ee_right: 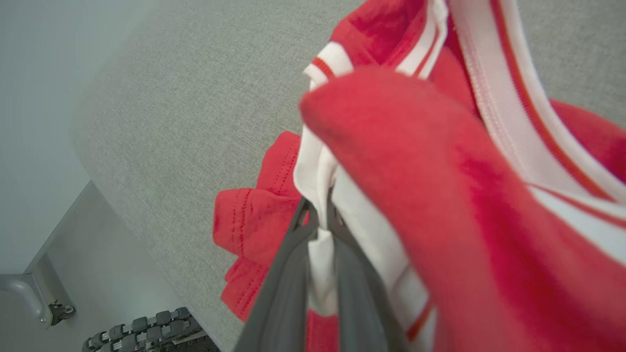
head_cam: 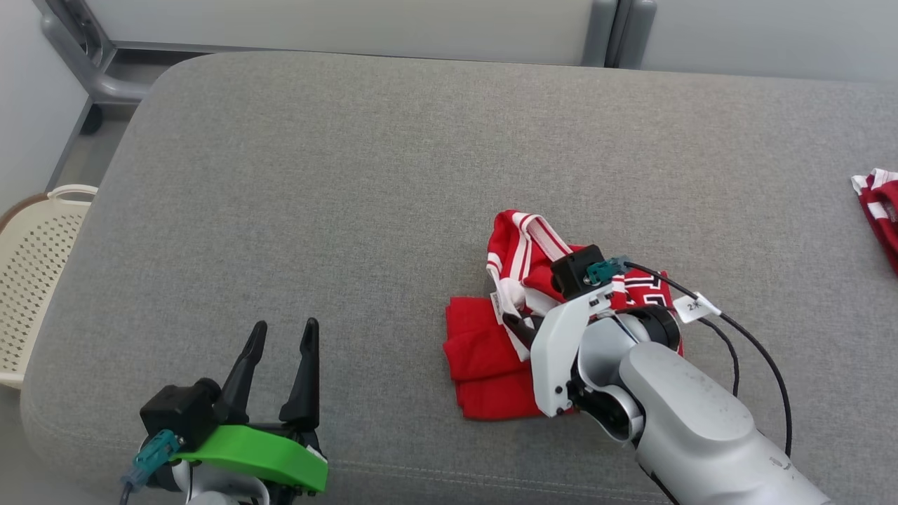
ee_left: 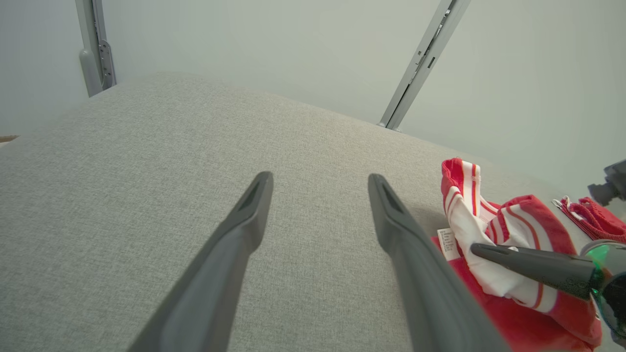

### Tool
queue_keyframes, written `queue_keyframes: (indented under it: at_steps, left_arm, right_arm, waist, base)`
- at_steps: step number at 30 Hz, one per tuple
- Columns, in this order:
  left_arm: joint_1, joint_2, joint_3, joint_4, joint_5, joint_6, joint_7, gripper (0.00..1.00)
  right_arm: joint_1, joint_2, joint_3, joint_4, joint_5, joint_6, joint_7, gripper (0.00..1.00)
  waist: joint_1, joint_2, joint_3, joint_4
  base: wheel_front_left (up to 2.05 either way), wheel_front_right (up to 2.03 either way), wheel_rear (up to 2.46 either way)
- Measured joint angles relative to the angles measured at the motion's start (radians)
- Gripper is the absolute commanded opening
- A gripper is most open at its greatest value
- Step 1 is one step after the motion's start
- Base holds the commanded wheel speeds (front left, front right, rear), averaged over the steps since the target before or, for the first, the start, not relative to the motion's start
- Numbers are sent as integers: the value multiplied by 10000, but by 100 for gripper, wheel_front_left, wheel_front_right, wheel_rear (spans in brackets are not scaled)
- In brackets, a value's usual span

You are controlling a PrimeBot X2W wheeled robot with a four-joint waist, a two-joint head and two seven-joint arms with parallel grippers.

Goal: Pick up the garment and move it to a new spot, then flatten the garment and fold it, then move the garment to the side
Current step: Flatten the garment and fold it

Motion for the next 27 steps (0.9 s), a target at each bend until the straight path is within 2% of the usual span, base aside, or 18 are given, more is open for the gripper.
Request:
queue_keyframes:
  at_steps: [10, 11, 13, 14, 19, 27]
  left_arm:
    - [-1, -100, -104, 178, 15, -75, -2, 100]
    - [-1, -105, -117, 205, 15, -77, -2, 100]
    - [-1, -111, -151, 242, 15, -88, -2, 100]
    - [-1, -111, -161, 255, 15, -104, -2, 100]
    - [14, -104, -188, 291, 13, -104, 0, 100]
    - [254, -2, -161, 207, -42, -27, 0, 100]
  right_arm:
    - [-488, 431, 698, 1476, -81, 0, -270, 0]
    - [-507, 466, 729, 1634, -84, 2, -341, 15]
    - [-592, 529, 813, 1958, -94, 2, -410, 53]
    - [-651, 560, 849, 2044, -94, 2, -454, 98]
    - [-875, 644, 1225, 1992, 144, 2, -614, 100]
    - [-1168, 665, 1542, 1101, 556, 2, -855, 100]
  waist:
    - [0, 0, -265, 98]
    - [0, 0, -292, 115]
    - [0, 0, -351, 152]
    - [0, 0, -380, 170]
    - [0, 0, -551, 224]
    - [0, 0, -780, 10]
  base:
    - [0, 0, 0]
    - [0, 0, 0]
    - [0, 0, 0]
    - [0, 0, 0]
    - [0, 0, 0]
    - [0, 0, 0]
